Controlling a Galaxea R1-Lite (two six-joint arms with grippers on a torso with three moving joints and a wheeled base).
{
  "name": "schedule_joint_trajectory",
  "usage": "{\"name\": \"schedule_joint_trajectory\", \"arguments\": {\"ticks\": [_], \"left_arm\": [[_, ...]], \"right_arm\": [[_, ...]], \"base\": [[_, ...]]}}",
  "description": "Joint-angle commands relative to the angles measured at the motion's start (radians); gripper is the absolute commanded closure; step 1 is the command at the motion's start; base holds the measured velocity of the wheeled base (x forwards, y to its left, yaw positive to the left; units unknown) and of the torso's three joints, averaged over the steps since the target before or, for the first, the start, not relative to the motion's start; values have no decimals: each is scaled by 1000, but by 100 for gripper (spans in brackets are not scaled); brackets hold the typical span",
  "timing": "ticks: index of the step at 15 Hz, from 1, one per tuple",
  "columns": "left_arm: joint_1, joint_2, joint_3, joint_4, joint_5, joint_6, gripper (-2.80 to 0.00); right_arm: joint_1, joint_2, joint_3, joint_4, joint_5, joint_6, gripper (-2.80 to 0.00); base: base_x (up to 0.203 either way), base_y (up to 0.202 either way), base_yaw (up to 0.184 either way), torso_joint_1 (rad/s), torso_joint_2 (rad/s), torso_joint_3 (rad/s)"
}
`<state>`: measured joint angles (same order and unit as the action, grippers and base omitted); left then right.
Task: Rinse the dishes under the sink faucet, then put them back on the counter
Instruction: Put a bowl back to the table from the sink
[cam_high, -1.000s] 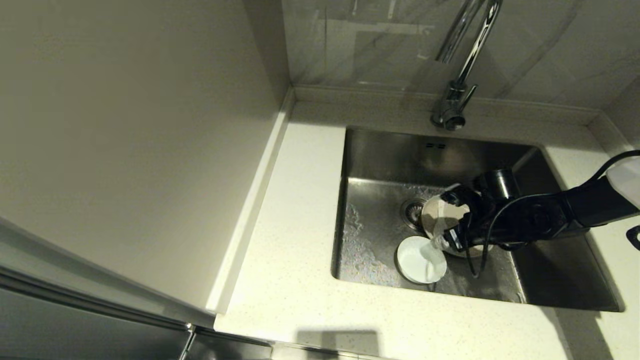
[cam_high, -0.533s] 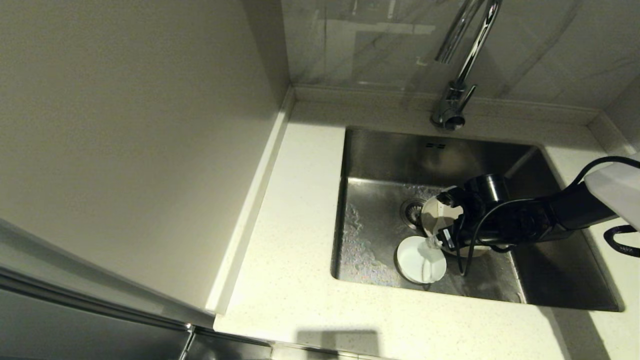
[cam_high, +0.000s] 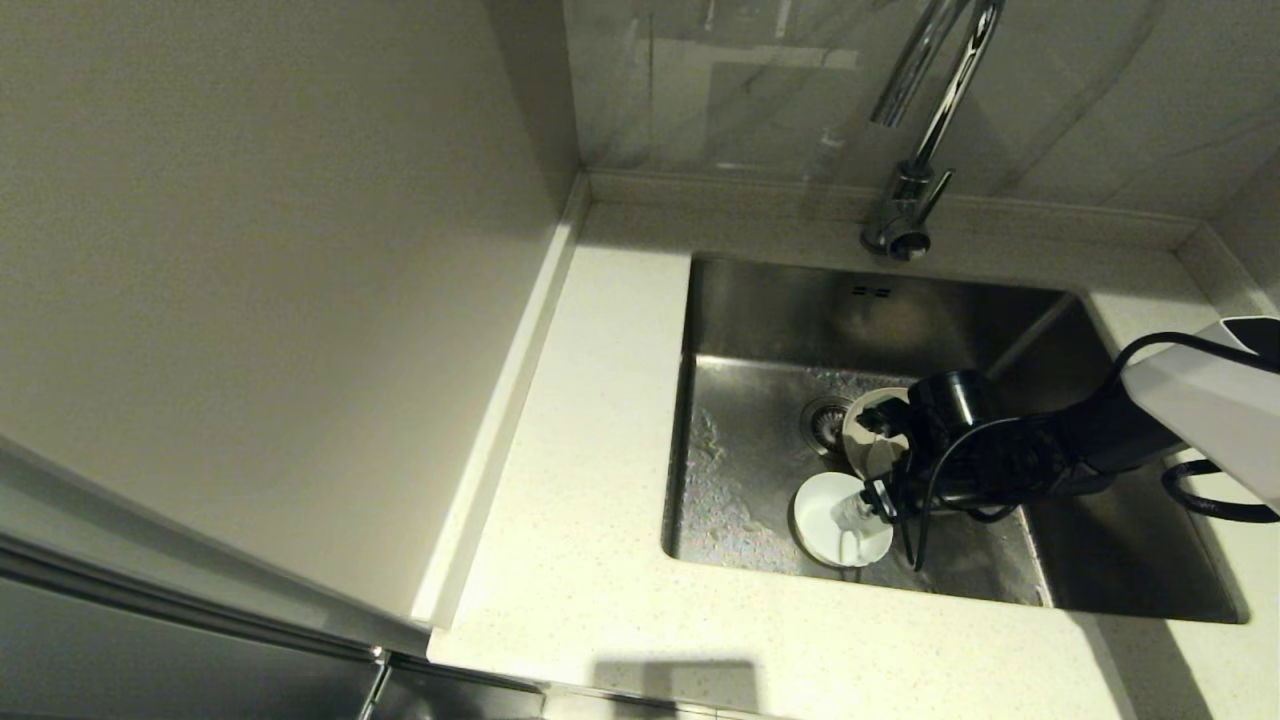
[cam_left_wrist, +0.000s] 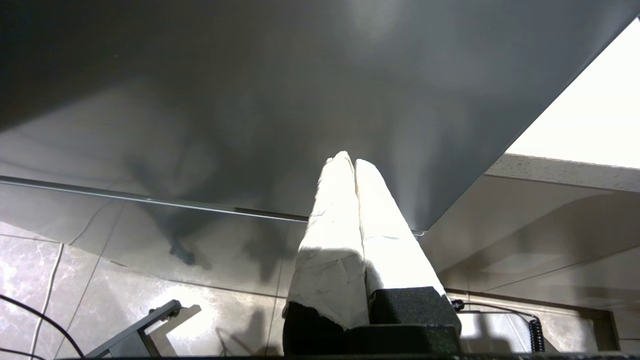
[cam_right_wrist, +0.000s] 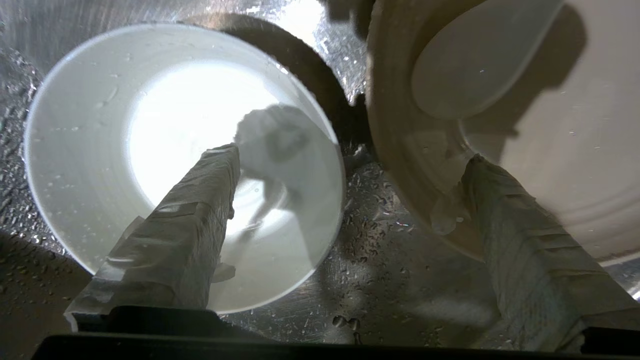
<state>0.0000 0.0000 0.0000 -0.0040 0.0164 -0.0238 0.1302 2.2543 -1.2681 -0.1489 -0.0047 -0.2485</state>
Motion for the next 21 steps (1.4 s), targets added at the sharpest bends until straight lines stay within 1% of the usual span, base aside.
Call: {"name": "schedule_joint_trajectory", "arguments": {"ticks": [1,4,5,8,14,20,21], "left_arm": [[0,-3,0,-1,0,-1,0],[0,-3,0,-1,0,-1,0],[0,-3,0,-1,0,-1,0],[0,-3,0,-1,0,-1,0],[0,-4,0,-1,0,-1,0],[0,-3,0,-1,0,-1,0],[0,-3,0,-1,0,-1,0]], "right_arm": [[3,25,-8,-3,-1,-2,-280],[5,47,-26,-34,-11,-3,-280],[5,51,-30,-41,-17,-2,0],[5,39,-31,-44,-20,-2,0],[3,25,-27,-66,-52,3,0],[-1,0,-29,-69,-54,6,0],[-6,-12,-22,-88,-53,6,0]], "base": [[0,0,0,0,0,0],[0,0,0,0,0,0],[0,0,0,0,0,0],[0,0,0,0,0,0],[0,0,0,0,0,0],[0,0,0,0,0,0],[0,0,0,0,0,0]]}}
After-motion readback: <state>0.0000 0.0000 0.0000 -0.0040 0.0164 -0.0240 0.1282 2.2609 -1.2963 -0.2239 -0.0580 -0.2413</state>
